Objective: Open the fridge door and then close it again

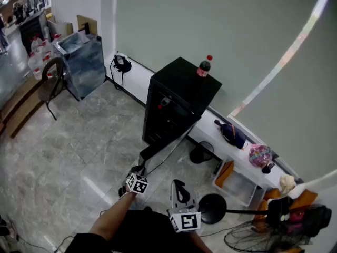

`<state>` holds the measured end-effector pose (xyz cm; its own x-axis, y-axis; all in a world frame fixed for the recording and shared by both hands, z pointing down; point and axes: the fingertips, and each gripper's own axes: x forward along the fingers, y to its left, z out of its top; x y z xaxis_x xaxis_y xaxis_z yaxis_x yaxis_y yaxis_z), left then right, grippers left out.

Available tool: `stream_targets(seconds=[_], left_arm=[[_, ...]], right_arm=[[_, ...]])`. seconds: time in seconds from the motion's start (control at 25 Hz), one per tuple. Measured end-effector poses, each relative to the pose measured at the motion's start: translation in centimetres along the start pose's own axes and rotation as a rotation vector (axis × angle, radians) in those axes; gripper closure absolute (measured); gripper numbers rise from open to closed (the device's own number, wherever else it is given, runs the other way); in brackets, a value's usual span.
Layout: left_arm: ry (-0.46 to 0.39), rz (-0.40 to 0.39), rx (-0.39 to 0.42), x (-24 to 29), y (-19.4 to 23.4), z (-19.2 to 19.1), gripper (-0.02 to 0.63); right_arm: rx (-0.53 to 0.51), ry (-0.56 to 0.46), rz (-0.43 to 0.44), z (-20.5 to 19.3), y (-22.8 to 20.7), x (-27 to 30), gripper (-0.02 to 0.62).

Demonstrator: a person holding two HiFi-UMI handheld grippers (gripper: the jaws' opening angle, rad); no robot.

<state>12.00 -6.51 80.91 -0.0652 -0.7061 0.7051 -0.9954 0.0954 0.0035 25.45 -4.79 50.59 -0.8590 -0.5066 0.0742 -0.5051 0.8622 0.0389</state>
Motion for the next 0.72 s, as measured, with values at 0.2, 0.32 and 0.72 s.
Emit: stream_targets(seconds=[0.2,0.32,0.72], left_arm=[[-0.002,-0.037,0.030,0.5,2.7,0.6,0.560],[-0.008,-0.057,0.071,0.8,4.4,1.1,0.560],[-0.033,-0.165,0.185,2.8,8.8,2.7,0.558]], right_arm=[[-0.006,0.005,-0.034,0.3,0.9,3.0,0.589],[-0.009,0.013,-0.060,0.4,1.8,4.5,0.589],[0.005,0.032,-0.153,0.2,4.7,8.6,0.589]])
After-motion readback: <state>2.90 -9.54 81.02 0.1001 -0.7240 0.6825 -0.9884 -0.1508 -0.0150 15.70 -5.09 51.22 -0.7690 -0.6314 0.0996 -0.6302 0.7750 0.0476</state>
